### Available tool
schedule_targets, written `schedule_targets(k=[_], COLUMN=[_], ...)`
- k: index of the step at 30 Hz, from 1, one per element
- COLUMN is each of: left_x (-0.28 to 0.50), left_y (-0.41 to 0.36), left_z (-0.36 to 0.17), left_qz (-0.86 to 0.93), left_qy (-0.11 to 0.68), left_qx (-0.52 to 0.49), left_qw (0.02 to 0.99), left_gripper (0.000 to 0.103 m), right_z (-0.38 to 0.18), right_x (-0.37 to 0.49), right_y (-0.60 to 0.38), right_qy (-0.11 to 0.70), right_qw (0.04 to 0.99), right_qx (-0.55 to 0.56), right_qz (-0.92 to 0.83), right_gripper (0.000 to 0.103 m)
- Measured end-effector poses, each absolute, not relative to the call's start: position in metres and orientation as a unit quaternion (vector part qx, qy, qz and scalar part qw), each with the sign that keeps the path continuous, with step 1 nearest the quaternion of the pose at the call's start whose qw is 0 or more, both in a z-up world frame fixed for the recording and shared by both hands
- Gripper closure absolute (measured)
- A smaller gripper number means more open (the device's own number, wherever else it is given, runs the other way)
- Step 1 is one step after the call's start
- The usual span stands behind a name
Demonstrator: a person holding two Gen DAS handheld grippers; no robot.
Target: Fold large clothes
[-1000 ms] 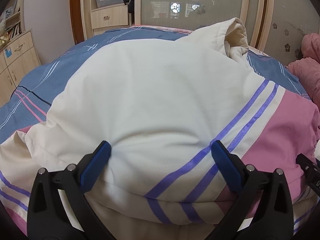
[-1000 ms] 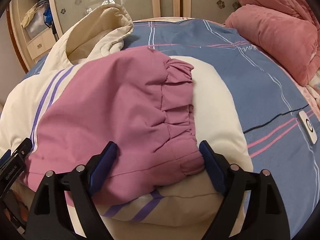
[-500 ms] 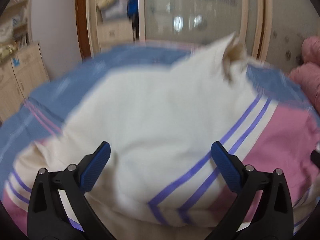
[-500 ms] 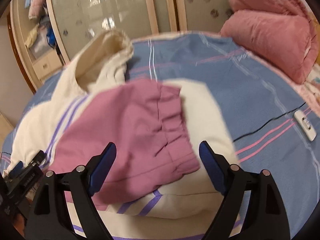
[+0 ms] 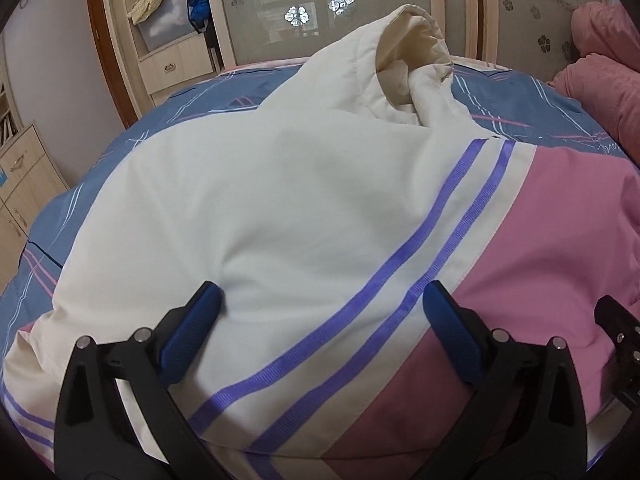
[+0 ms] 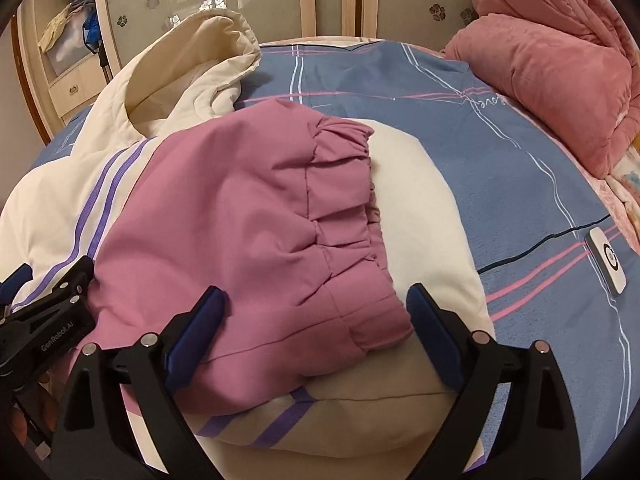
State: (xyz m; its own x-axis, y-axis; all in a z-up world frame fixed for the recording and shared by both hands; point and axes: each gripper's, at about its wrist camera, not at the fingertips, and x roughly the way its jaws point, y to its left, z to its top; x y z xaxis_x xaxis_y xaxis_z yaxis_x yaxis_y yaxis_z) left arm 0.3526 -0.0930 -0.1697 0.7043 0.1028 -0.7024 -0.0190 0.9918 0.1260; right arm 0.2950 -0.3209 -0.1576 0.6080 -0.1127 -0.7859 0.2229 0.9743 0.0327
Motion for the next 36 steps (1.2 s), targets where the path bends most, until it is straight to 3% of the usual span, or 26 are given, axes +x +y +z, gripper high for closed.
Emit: schedule_targets(k=[6, 12, 17, 25, 32, 36], left_x=[0.347, 0.326, 0.349, 0.348, 0.319, 0.329], left_y=[-0.1, -0.121, -0.115, -0.114, -0.081, -0.06], left_z=[-0.165, -0.135, -0.169, -0.16, -0.14, -0.158], left_qz=[0.039, 0.02, 0.011, 0.02, 0.048, 0.063], left_qy=[0.377, 0.307, 0.379, 0.371, 0.332, 0.371], left_qx=[0.063, 0.105, 0.072, 0.063, 0.024, 0.013], left_qw=[0.923, 0.946, 0.922, 0.926, 0.942, 0.926], left_gripper=[0.002, 0.002, 0.002, 0.002, 0.002, 0.002], right_z=[-0.152, -0.135, -0.156, -0.16, -0.128, -0.155], right_x=[0.291, 0.278, 0.292, 0.298, 0.276, 0.294], right_y=[-0.321, -0.322, -0.333, -0.327, -0.318, -0.312], right_qy=[0.422, 0.377, 0.431, 0.435, 0.362, 0.428], right_qw=[0.899, 0.914, 0.89, 0.89, 0.921, 0.896], right_qx=[0.067, 0.05, 0.082, 0.071, 0.064, 0.059], right_qz=[-0.1, -0.142, -0.123, -0.119, -0.126, -0.102], right_gripper=[0.01, 0.01, 0.008, 0.002, 0.002, 0.002])
